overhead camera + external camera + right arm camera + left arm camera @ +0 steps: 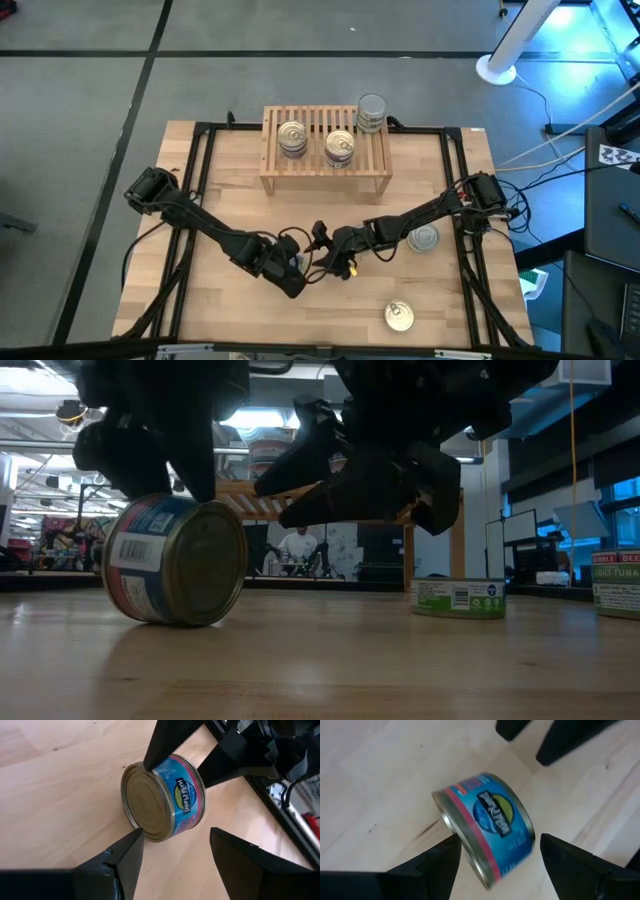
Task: Stack canned seafood by type on shelf
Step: Stack the blue tuna can on top of the blue tuna can on the shelf
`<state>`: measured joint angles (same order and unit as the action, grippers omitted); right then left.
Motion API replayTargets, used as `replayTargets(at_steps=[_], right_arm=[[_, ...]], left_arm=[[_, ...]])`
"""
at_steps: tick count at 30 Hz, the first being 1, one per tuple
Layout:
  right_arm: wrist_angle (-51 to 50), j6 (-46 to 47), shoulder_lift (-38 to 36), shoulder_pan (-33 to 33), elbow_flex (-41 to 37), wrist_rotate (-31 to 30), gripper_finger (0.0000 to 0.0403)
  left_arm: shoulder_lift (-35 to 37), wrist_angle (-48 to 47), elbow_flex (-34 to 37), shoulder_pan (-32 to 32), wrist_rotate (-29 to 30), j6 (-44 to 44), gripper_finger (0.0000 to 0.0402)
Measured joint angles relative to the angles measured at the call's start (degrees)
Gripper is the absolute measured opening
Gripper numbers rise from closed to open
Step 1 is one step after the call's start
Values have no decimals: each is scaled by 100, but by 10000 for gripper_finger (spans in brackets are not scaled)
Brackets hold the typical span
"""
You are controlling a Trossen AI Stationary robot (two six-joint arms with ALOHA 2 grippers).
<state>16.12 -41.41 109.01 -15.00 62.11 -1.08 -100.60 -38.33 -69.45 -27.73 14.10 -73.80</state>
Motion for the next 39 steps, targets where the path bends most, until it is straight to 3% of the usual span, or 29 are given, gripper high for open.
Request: replayTargets(at_steps=[9, 15, 39], right_arm=[[4, 382, 2, 0, 0, -39, 230], [6, 669, 0, 0, 0, -585, 230], [-7, 1010, 0, 0, 0, -599, 230]], left_arm=[[0, 0, 0, 147, 14, -105, 265], [0, 0, 0, 209, 34, -137, 265], [-28, -461, -4, 181, -16, 65, 265]])
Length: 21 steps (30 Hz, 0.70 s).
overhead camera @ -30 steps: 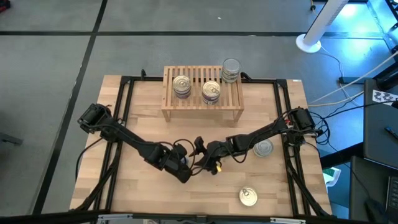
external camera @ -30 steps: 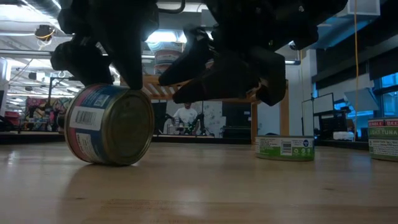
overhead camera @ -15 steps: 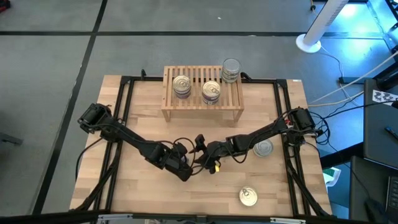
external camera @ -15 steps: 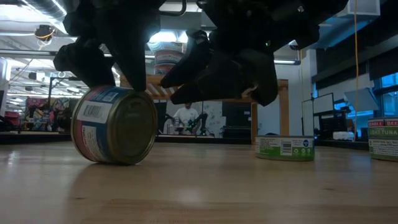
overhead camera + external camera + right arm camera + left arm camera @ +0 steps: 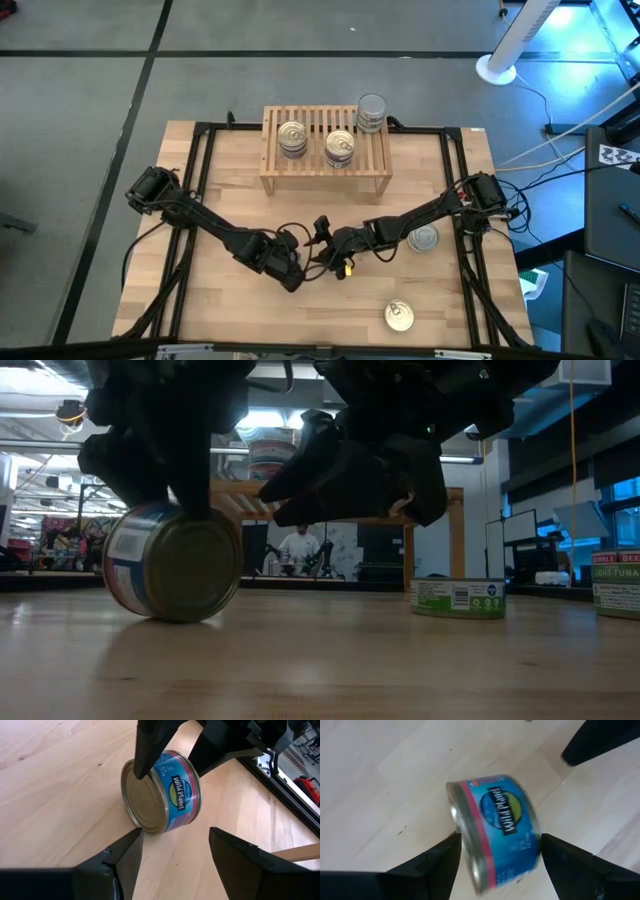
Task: Stack canned seafood by type on shelf
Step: Stack the blue tuna can on top of the blue tuna can on the shelf
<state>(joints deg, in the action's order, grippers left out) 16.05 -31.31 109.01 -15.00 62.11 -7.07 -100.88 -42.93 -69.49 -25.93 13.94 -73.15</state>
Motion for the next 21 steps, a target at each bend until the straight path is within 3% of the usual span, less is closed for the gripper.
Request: replayTargets(at_steps=[7, 15, 21], right_arm=[[-48, 0, 2, 0, 0, -2, 230], [-88, 571, 0, -2, 0, 0, 230], [-185, 843, -11, -2, -2, 0, 230]], left_arm=[[0, -230, 0, -7, -3, 397, 255], [0, -316, 0, -7, 4, 603, 183], [2, -315, 0, -7, 6, 702, 183]])
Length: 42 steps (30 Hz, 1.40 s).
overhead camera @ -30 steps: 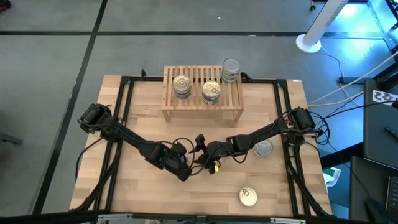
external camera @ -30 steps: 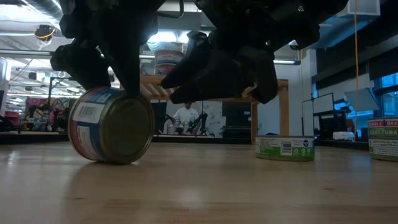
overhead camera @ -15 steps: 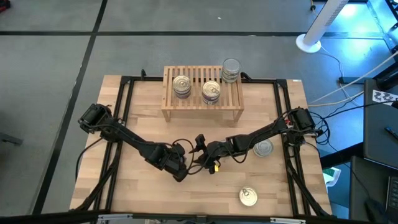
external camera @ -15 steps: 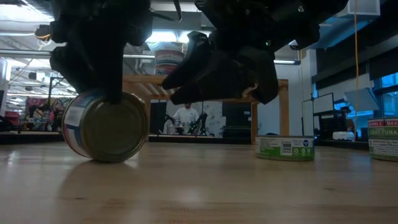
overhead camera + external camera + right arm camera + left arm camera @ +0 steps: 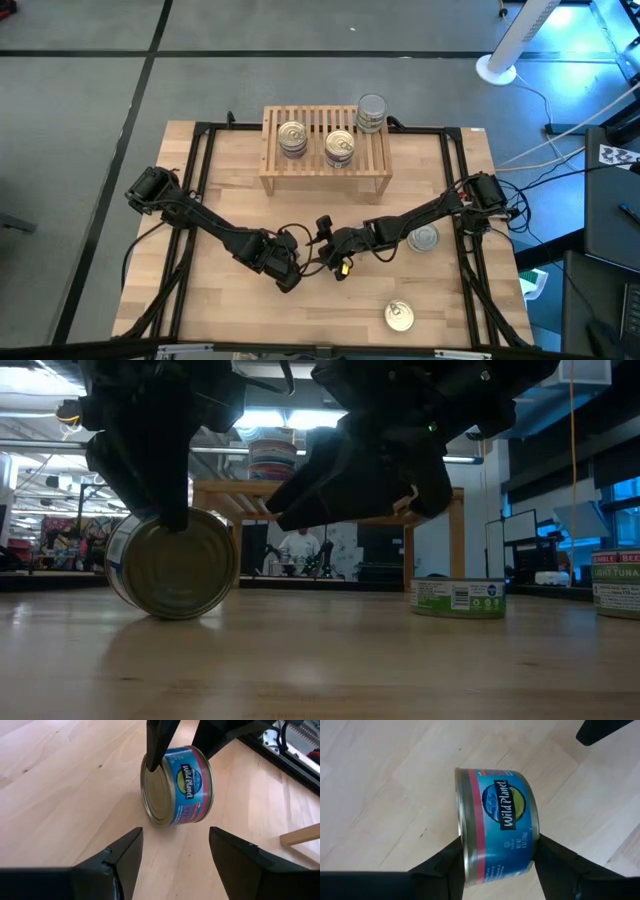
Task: Stack canned seafood by type on shelf
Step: Stack the blue tuna can on top of the blue tuna can on the shelf
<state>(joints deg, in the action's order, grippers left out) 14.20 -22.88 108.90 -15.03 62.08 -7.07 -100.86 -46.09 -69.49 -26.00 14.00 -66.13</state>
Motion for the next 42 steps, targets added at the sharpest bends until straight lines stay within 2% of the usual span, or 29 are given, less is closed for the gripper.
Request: replayTargets(at_steps=[5, 11, 17, 26, 34, 38, 42], right_arm=[[-345, 54, -4, 0, 27, -2, 230], [-1776, 56, -9, 0, 643, -1, 230], [-3169, 57, -11, 0, 1366, 13, 230], [-4382, 56, -96, 0, 1744, 7, 230], [-5077, 93, -818, 0, 1744, -282, 230], [-5512, 211, -1344, 2, 1744, -350, 230], [-5875, 211, -1902, 2, 1744, -458, 230]], left_arm=[[56, -44, 0, 16, -4, 18, 183], [209, -194, 0, 13, 22, 50, 183], [487, -437, 0, 11, 306, 49, 183], [1095, -906, 0, -106, 649, 110, 183], [1370, -1126, 0, -293, 870, -42, 183], [1416, -1134, -165, -328, 1217, 49, 183], [1432, -1236, -602, -317, 1748, 583, 183]])
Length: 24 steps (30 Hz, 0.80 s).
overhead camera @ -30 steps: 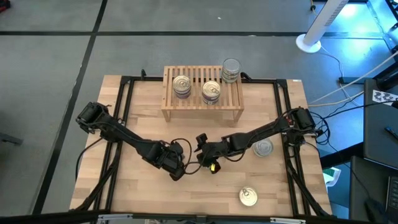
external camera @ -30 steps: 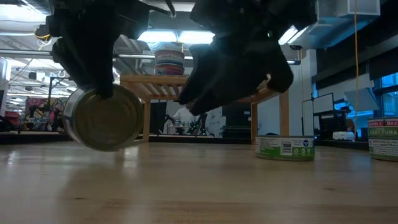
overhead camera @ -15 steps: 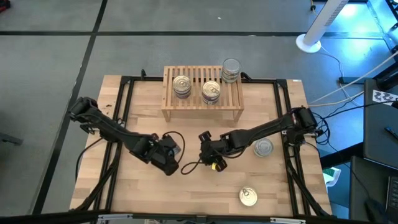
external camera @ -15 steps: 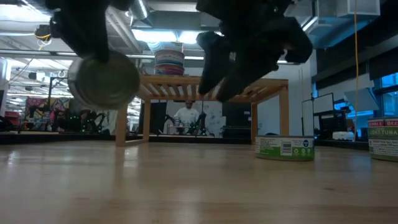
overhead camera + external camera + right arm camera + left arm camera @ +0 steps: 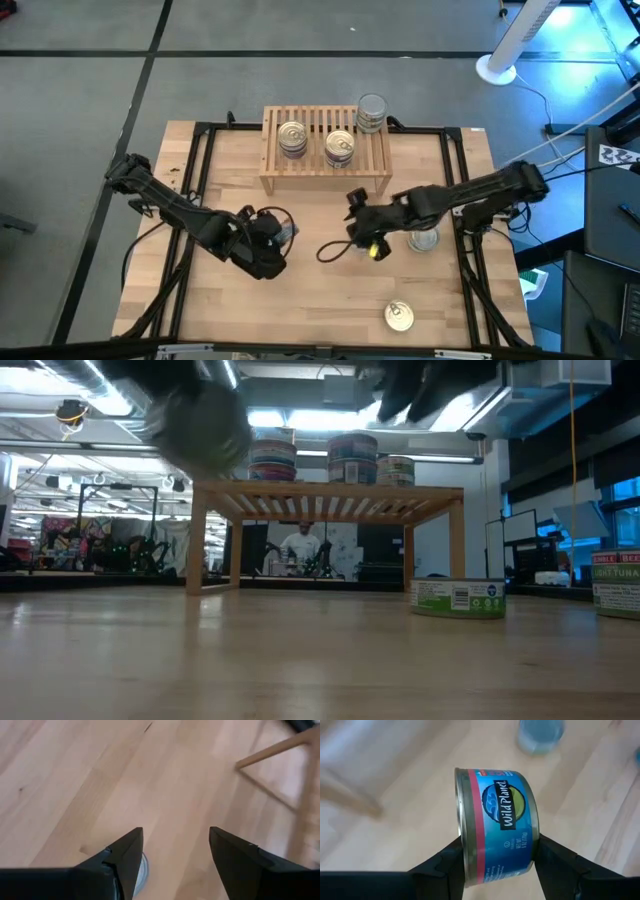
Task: Stack canned seafood by type on shelf
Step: Stack the blue tuna can on top of the blue tuna can on the shelf
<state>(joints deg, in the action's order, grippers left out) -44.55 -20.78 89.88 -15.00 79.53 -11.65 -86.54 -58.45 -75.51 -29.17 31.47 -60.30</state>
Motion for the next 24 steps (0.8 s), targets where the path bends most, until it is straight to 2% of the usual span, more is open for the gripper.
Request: replayTargets(at_steps=[8, 14, 19, 24], right_arm=[[-367, 20, -1195, 0, 0, -359, 230], [-341, 20, -1947, 4, 0, -441, 230], [-327, 50, -2388, 4, 0, -439, 230], [-339, 326, -2653, 4, 0, -435, 230]], left_arm=[[0, -500, -1216, 335, 1370, 1748, 183], [0, -568, -1948, 819, 2240, 3672, 183], [2, -531, -2144, 1335, 2920, 5286, 183], [-47, -557, -2144, 1861, 2998, 6318, 183]])
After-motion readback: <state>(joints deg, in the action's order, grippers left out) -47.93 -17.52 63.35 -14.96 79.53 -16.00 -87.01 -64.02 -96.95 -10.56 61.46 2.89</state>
